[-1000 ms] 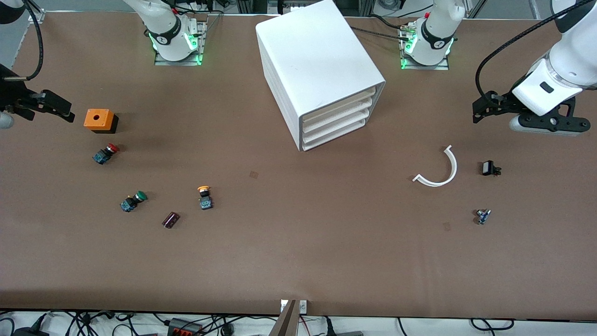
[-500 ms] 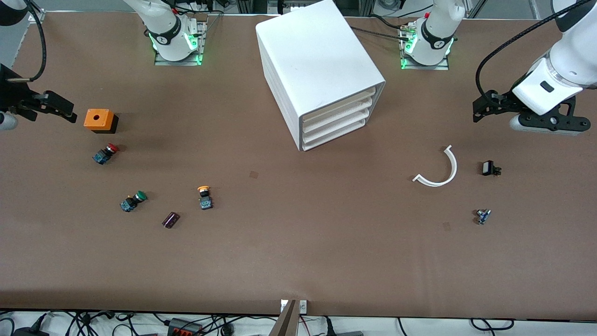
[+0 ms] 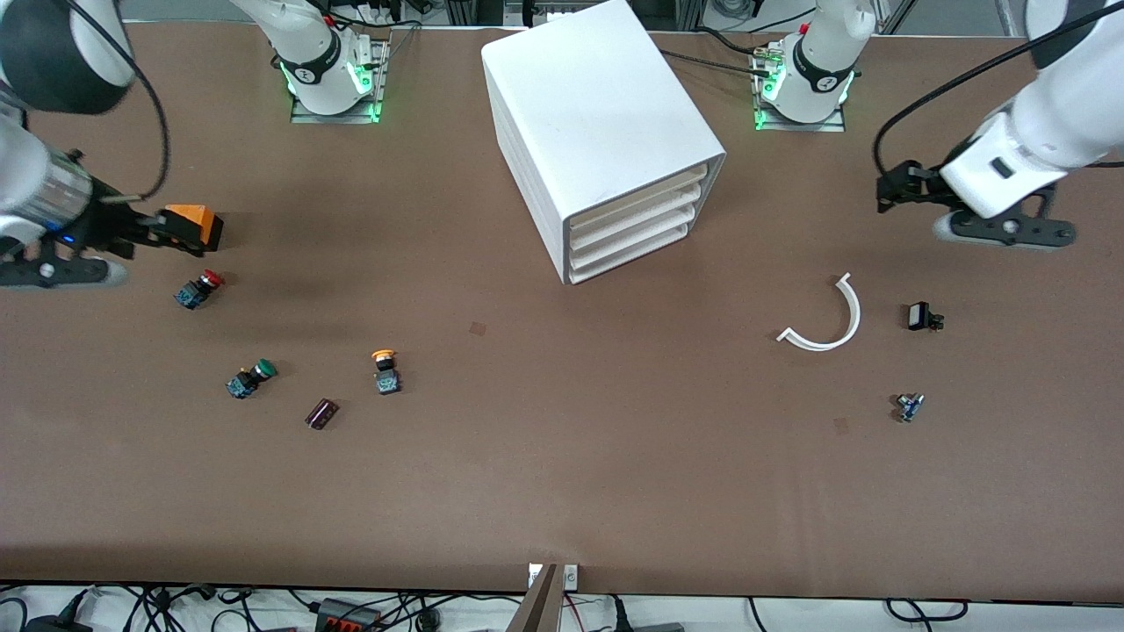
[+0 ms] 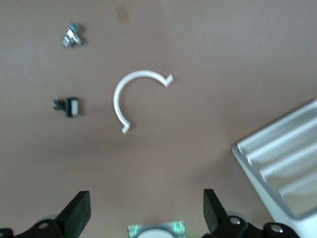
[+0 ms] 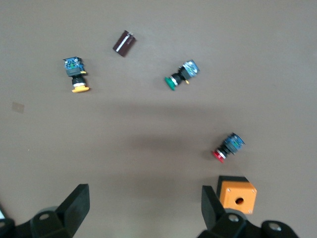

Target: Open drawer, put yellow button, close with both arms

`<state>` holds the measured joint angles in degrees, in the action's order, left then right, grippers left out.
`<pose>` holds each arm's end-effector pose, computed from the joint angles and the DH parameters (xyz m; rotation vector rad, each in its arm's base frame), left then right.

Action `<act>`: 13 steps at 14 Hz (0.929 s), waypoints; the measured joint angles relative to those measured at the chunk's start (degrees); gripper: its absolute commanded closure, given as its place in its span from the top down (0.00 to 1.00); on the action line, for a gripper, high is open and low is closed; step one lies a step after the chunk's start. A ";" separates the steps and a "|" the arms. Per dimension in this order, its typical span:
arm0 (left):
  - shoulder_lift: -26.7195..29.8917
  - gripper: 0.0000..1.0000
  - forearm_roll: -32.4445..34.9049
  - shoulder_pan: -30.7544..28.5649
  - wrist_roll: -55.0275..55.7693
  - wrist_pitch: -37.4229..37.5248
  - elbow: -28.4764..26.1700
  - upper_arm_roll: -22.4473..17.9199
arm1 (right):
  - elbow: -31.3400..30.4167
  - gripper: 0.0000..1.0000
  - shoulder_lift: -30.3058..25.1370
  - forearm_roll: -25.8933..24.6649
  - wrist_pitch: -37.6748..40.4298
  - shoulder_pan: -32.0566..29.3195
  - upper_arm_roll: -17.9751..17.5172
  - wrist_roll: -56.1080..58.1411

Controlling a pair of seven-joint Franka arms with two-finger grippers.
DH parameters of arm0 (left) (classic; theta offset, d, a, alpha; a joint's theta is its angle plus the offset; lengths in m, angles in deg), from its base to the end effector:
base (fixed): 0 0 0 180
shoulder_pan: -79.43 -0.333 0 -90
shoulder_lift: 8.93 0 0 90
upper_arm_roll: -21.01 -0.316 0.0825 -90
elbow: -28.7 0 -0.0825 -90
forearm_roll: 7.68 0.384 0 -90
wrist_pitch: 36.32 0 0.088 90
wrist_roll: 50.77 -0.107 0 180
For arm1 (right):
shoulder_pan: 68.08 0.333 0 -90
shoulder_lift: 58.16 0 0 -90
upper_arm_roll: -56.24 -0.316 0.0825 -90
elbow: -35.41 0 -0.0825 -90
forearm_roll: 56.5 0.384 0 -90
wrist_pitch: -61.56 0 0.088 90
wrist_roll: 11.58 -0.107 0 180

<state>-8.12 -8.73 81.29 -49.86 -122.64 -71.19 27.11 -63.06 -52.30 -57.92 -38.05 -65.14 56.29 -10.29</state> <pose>0.5270 -0.0761 0.5472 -3.1158 0.1903 0.3502 0.5851 0.0273 0.5100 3.1111 0.1216 -0.1278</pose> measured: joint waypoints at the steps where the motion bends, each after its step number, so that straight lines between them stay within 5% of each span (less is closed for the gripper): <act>1: -0.89 1.00 -0.54 0.54 0.00 1.79 -0.03 1.01 | 0.04 1.00 1.46 0.00 -1.48 1.25 -0.06 -0.02; 8: -10.01 1.00 -24.02 0.69 -10.69 3.24 -0.56 2.30 | 0.50 1.00 12.33 0.00 -7.37 7.16 -0.13 -0.07; 13: -17.49 1.00 -44.25 -0.24 -26.30 -5.95 -5.70 2.25 | 1.39 1.00 22.12 0.07 -18.29 11.02 -0.17 -0.11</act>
<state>-25.61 -52.98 81.05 -76.15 -128.59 -76.89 29.36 -61.67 -30.17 -57.85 -56.35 -54.12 56.12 -10.40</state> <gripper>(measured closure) 0.000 0.000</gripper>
